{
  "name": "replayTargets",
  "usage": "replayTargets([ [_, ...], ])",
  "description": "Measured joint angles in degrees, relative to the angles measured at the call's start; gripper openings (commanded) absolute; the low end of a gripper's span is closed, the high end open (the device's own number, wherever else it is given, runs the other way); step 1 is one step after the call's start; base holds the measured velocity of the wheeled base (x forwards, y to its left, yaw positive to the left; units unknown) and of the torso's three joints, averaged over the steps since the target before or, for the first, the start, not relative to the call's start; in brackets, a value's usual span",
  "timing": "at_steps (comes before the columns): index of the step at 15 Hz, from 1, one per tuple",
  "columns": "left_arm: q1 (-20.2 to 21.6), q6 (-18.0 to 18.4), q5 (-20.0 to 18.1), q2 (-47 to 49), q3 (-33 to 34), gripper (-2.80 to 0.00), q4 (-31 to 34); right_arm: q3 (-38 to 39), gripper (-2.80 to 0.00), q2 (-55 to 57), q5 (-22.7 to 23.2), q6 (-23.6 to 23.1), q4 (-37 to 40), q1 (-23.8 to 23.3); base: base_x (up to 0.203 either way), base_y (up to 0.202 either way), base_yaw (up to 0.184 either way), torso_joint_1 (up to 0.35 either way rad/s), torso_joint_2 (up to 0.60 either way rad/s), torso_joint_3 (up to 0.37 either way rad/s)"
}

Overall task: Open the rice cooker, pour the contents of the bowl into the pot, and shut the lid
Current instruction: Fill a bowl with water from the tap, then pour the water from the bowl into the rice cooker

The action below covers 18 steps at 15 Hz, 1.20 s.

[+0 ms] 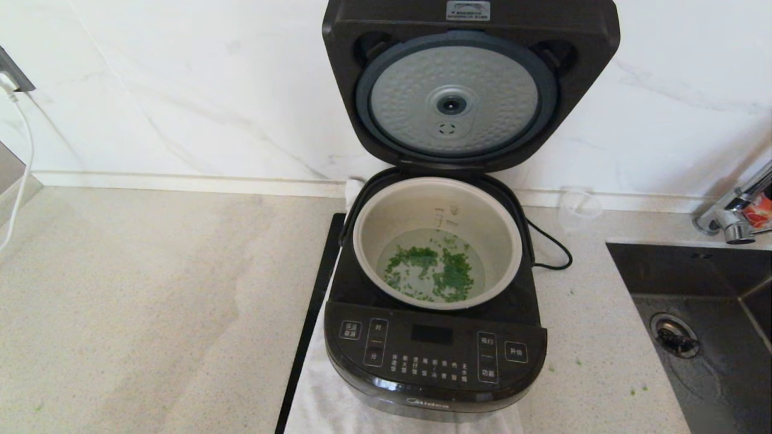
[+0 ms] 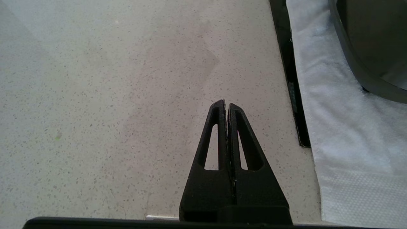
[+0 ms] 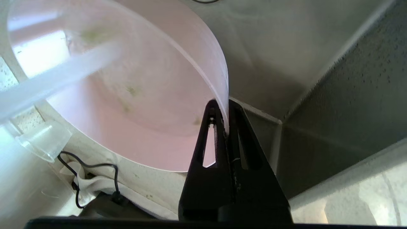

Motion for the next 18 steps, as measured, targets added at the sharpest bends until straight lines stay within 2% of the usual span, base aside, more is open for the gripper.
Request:
replayTargets([
  [5, 0.0, 0.0, 0.0, 0.0, 0.0, -2.80, 0.0, 1.2, -2.80, -4.9, -0.3, -0.4, 2.9, 2.4, 0.000, 0.000, 0.000, 0.000, 0.00, 0.000],
  [9, 0.0, 0.0, 0.0, 0.0, 0.0, -2.80, 0.0, 7.4, -2.80, -14.0, -1.7, -1.6, 3.1, 8.0, 0.000, 0.000, 0.000, 0.000, 0.00, 0.000],
  [11, 0.0, 0.0, 0.0, 0.0, 0.0, -2.80, 0.0, 10.9, -2.80, -19.7, -4.4, -1.8, 3.1, 13.5, 0.000, 0.000, 0.000, 0.000, 0.00, 0.000],
  [14, 0.0, 0.0, 0.0, 0.0, 0.0, -2.80, 0.0, 13.9, -2.80, -28.1, -7.9, -1.6, 4.9, 24.3, 0.000, 0.000, 0.000, 0.000, 0.00, 0.000],
  [18, 0.0, 0.0, 0.0, 0.0, 0.0, -2.80, -0.1, 11.9, -2.80, -35.6, -12.4, 0.2, 11.2, 39.3, 0.000, 0.000, 0.000, 0.000, 0.00, 0.000],
])
